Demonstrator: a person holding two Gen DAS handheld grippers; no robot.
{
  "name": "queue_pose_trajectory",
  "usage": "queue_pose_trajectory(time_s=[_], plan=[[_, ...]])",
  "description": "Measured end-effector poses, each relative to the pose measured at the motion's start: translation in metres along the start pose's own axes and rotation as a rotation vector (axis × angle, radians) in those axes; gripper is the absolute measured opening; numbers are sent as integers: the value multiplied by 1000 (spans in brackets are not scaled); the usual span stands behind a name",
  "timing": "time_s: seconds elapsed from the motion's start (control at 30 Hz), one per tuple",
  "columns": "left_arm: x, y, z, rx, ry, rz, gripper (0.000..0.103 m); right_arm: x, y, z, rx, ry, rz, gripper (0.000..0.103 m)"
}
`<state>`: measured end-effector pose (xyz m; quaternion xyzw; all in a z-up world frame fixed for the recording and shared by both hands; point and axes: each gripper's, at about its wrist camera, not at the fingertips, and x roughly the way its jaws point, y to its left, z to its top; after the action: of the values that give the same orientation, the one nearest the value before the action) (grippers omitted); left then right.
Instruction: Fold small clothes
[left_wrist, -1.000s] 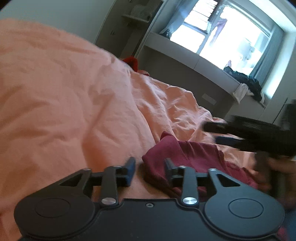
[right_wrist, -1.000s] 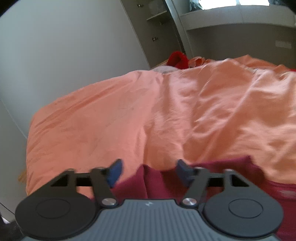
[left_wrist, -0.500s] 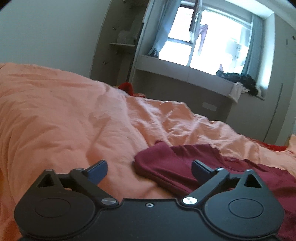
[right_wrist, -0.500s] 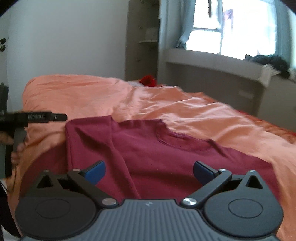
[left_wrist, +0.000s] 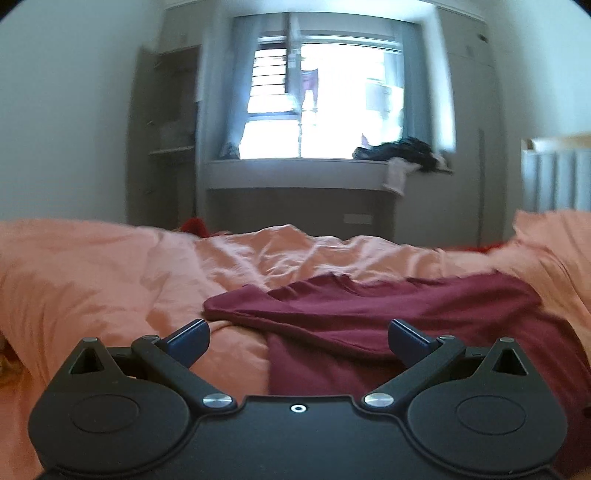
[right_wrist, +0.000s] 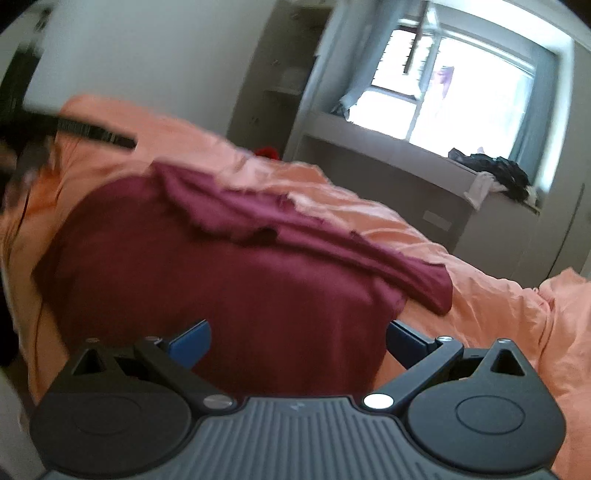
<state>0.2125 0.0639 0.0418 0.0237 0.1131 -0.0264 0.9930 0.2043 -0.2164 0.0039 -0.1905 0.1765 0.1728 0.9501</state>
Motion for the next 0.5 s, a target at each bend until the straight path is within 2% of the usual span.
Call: queue_pose_trajectory(time_s=[0.13,0.3,0.5], plan=[[-28,-8,15,125,-43,28,102,-5,24,-16,-129,48,13,103],[-62,-5,33,165,-89,63,103,-8,53,-36,-275,116,10,103],[-80,-16,10,170,-4,48,103,-5,75,-54,-389,178,-69,103]])
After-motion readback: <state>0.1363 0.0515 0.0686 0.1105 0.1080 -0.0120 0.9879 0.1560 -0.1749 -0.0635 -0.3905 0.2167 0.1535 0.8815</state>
